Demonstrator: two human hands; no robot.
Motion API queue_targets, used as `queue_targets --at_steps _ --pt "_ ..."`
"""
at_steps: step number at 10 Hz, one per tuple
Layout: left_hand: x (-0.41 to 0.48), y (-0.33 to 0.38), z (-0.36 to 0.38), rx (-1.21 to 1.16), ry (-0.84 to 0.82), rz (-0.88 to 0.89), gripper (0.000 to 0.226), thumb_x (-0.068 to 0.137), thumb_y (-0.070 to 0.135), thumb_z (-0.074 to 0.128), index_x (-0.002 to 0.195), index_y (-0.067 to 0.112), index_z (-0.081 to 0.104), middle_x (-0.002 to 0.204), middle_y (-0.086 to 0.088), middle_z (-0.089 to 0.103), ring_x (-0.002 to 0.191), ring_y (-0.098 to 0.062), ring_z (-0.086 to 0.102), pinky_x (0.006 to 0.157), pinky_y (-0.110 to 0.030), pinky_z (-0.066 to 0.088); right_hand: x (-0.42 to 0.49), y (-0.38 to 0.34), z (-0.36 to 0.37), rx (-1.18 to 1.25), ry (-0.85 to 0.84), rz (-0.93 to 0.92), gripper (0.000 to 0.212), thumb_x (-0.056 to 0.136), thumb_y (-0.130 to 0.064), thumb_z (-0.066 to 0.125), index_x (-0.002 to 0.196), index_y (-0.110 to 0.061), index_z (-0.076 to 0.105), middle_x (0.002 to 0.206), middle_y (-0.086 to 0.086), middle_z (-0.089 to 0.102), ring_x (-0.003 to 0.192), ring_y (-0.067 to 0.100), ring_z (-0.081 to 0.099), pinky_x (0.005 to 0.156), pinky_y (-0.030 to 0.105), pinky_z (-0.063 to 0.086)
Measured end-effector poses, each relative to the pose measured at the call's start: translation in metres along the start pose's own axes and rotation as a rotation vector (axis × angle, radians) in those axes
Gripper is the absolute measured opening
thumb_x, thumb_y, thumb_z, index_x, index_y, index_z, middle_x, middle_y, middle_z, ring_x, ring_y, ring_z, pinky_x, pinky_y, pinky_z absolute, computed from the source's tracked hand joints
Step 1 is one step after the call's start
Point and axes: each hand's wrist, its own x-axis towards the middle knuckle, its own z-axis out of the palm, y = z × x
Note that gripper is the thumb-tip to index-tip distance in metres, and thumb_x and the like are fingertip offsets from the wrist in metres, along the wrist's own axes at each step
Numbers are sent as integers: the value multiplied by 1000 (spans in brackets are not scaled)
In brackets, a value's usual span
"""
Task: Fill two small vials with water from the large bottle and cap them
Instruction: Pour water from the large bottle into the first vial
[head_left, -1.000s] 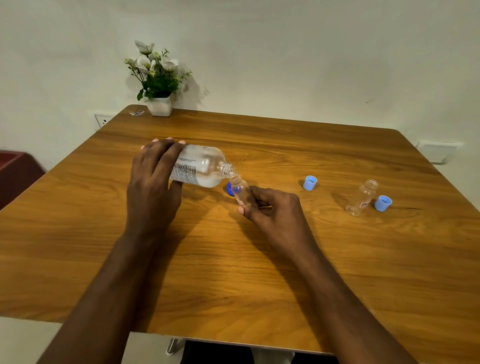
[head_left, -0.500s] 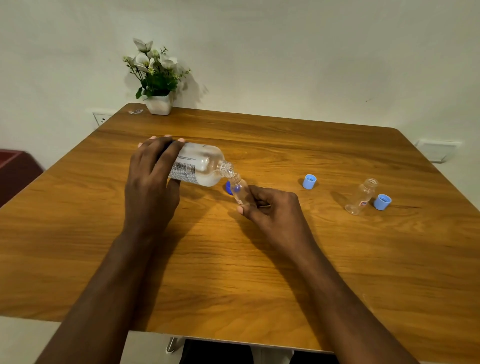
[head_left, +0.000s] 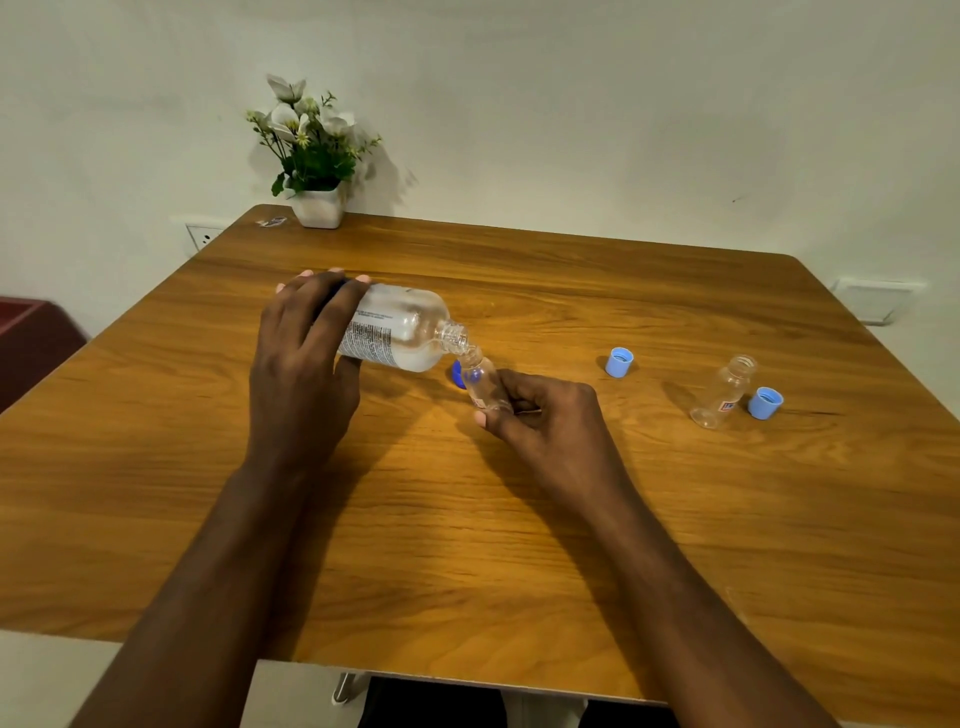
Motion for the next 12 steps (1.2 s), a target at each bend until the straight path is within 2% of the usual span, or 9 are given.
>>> queue_targets --at_steps 6,7,12 --pt "0 0 1 -3 19 7 66 70 -19 64 131 2 52 129 -20 54 127 -33 42 111 -38 31 0 0 -1 3 -15 -5 17 83 -22 72 100 -20 74 82 1 75 78 23 69 71 47 52" --pt "0 0 1 -7 13 6 67 69 -19 64 132 2 52 129 -20 53 127 -33 42 109 -43 34 0 -1 -1 12 -13 -5 19 82 -21 72 101 -20 75 83 1 75 79 22 69 72 46 52" --pt "0 0 1 1 12 2 65 71 -18 64 132 2 52 129 -20 54 127 -33 42 111 -40 32 1 0 -1 -3 -24 -14 20 83 -23 72 103 -19 74 84 2 75 79 23 69 72 47 52"
